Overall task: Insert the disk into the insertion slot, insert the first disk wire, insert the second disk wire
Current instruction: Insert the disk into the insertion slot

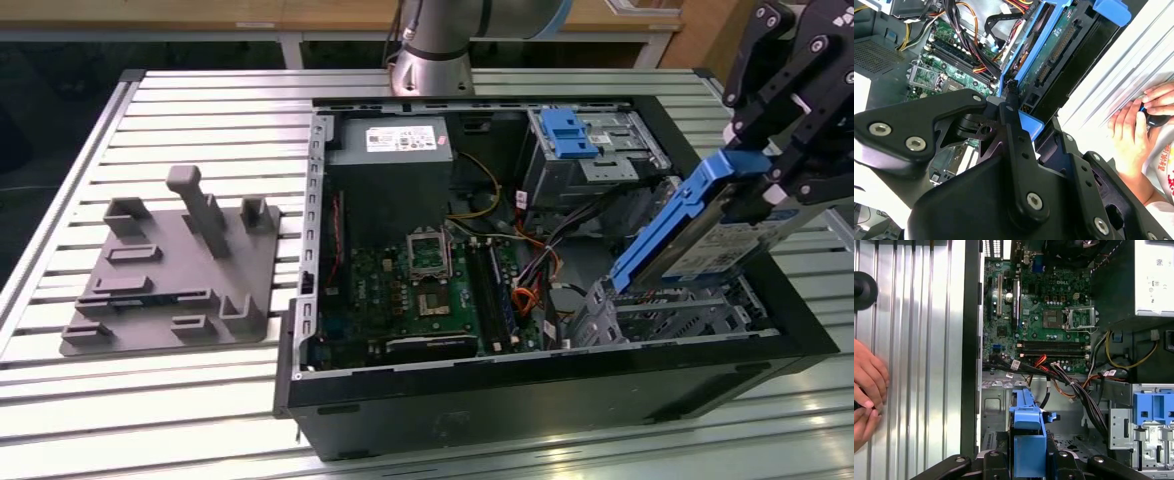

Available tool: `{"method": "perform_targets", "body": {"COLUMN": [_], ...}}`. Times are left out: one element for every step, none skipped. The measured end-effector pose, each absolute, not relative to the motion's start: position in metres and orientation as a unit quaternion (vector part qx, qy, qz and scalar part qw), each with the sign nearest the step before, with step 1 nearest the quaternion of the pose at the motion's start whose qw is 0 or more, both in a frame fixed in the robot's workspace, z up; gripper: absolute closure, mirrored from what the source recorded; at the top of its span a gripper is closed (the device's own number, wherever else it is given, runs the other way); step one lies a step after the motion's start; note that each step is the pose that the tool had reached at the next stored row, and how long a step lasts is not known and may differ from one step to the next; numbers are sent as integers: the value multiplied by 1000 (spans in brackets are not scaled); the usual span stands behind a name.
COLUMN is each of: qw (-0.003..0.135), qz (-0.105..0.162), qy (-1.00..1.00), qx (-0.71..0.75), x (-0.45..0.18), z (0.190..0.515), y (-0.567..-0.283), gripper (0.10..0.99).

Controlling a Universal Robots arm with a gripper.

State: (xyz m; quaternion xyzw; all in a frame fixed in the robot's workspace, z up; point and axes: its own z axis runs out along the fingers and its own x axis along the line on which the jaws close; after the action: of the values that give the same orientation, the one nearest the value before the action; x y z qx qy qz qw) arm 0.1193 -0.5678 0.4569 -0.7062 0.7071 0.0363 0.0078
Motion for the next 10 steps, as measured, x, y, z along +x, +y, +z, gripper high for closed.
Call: {"method": "perform_targets", "body": {"qw": [8,8,8,8,8,8,7,7,7,7], "qz": [36,36,36,36,36,36,36,36,36,36], "qy": [707,707,707,707,707,707,707,707,707,707], "qx": [-706,-706,-706,-706,-706,-706,-706,-706,-706,-706], "x": [119,119,119,119,119,119,119,119,119,119], "z": [457,457,456,456,456,456,456,455,455,455], "y": [-568,-568,-568,-568,-568,-568,-568,-568,-568,-568], "gripper": [722,722,722,722,722,722,722,722,722,722]}}
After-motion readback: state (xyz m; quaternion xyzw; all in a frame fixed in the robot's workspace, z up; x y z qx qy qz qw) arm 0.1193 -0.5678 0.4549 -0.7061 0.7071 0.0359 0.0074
